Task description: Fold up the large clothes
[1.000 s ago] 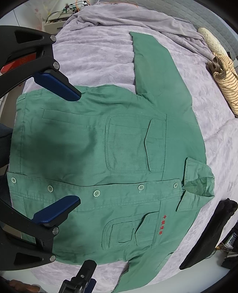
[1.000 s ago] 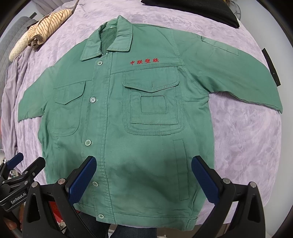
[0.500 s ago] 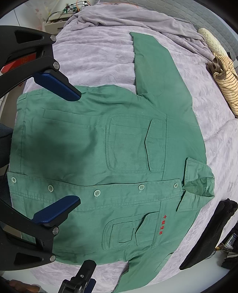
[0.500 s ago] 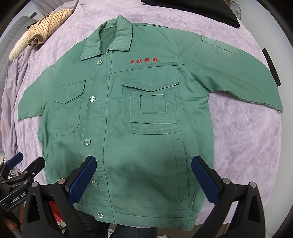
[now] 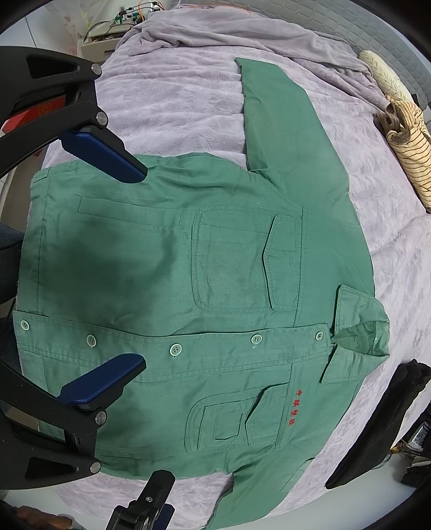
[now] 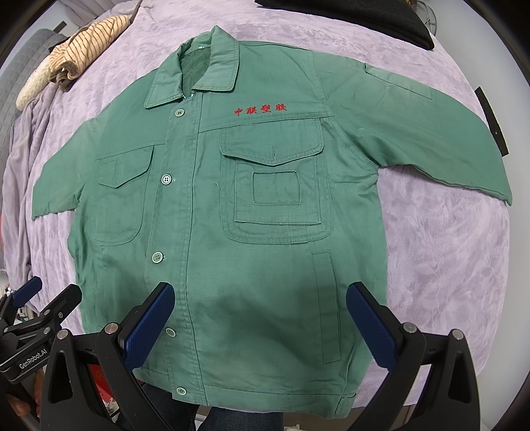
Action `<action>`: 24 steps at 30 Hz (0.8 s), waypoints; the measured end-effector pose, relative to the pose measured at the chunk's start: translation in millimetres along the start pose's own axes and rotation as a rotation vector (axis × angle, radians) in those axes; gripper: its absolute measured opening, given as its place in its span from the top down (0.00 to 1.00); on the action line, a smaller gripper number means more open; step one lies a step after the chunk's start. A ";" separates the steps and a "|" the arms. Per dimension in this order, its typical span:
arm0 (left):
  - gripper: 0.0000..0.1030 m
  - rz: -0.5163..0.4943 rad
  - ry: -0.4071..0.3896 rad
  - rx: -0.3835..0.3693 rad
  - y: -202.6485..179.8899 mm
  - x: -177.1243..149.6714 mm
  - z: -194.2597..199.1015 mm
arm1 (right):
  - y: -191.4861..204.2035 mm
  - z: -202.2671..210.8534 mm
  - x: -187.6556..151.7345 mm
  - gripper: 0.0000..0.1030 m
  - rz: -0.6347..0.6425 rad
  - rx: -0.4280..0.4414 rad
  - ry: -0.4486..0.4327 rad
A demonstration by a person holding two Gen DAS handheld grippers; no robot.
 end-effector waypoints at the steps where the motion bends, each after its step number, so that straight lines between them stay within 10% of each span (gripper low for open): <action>1: 0.00 0.000 0.000 0.000 -0.2 0.2 0.0 | 0.0 0.0 0.0 0.00 0.000 0.000 0.001; 24: 0.00 0.006 0.009 0.006 1.3 -3.3 -4.0 | 0.4 -2.3 0.9 0.00 0.003 0.001 0.004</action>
Point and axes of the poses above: each gripper's, at about its wrist camera, not at the fingertips, and z roughly against the way its jaws point, y to its left, x to its top, the point moved 1 cm from there along -z, roughly the way its jaws point, and after that the axes turned 6 degrees about x, right-handed, at the moved point
